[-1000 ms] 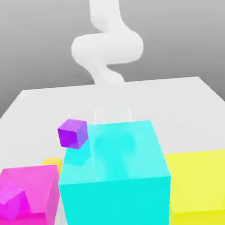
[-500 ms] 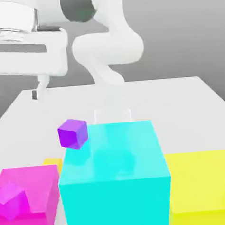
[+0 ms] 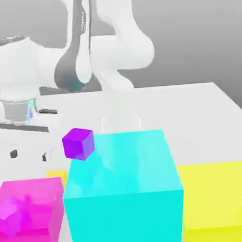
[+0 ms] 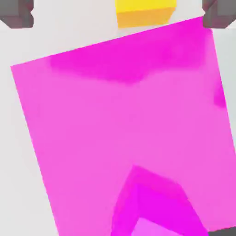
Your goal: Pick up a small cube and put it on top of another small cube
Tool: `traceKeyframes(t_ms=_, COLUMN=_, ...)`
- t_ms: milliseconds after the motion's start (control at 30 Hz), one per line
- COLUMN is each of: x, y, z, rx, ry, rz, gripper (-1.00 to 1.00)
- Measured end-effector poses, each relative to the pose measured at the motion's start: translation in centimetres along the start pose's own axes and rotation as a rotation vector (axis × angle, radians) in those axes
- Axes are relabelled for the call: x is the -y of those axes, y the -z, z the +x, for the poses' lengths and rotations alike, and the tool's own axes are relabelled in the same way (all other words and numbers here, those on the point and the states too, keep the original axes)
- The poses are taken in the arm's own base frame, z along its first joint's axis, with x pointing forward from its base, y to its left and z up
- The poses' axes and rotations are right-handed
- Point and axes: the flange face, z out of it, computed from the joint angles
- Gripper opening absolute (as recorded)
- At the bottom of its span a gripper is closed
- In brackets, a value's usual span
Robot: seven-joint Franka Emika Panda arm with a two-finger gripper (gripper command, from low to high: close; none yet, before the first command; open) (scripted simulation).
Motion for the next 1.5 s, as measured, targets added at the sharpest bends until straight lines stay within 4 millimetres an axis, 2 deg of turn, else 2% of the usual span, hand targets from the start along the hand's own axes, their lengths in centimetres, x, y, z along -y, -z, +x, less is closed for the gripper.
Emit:
traceKeyframes(t_ms=133, x=-1.6, y=-2.9, z=-2.4, rx=0.058, ry=0.026, rz=-0.015, gripper=0.00)
traceKeyframes(t_ms=200, x=-1.1, y=-3.5, z=-3.1, rx=0.064, ry=0.059, rz=-0.026, gripper=0.00)
traceKeyframes(t_ms=567, x=-0.5, y=-6.3, z=-2.5, rx=0.051, ry=0.063, rz=-0.023, gripper=0.00)
traceKeyframes(t_ms=833, x=-1.0, y=-9.5, z=-3.4, rx=0.060, ry=0.065, rz=-0.028, gripper=0.00)
traceKeyframes(t_ms=867, x=-1.0, y=-9.6, z=-3.4, rx=0.055, ry=0.072, rz=-0.023, gripper=0.00)
traceKeyframes(t_ms=900, x=-1.0, y=-9.6, z=-3.3, rx=0.048, ry=0.075, rz=-0.018, gripper=-1.00)
traceKeyframes(t_ms=1167, x=-1.0, y=-9.7, z=-3.4, rx=0.056, ry=0.063, rz=-0.022, gripper=-1.00)
traceKeyframes(t_ms=1500, x=-0.5, y=-6.1, z=-2.5, rx=0.053, ry=0.061, rz=-0.024, gripper=-1.00)
